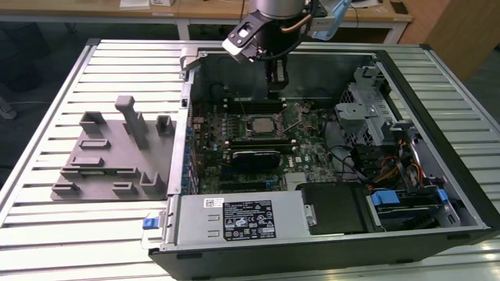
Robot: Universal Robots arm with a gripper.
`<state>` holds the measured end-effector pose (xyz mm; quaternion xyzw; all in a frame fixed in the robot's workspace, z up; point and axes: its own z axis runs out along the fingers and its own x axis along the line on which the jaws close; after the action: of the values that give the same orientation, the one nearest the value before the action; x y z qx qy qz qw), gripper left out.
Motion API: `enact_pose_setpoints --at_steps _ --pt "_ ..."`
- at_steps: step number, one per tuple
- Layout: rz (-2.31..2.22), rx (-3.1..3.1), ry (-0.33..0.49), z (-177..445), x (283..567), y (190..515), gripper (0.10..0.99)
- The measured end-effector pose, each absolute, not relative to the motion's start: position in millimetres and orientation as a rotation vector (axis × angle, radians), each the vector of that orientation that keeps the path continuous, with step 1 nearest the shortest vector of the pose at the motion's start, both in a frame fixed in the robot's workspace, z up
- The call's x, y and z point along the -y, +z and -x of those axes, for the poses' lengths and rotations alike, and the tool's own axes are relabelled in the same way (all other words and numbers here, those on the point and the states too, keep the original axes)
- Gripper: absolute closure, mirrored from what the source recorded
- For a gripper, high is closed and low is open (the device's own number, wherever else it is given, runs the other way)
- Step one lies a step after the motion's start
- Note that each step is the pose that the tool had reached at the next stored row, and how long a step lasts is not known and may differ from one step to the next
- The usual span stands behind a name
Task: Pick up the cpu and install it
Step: 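Close the cpu cover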
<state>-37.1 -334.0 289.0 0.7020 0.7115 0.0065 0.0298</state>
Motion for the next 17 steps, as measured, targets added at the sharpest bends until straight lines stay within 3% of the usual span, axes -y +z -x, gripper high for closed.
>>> enact_pose_setpoints --at_steps 17 --pt "-2.164 -2.194 0.02 19 334 289 0.98"
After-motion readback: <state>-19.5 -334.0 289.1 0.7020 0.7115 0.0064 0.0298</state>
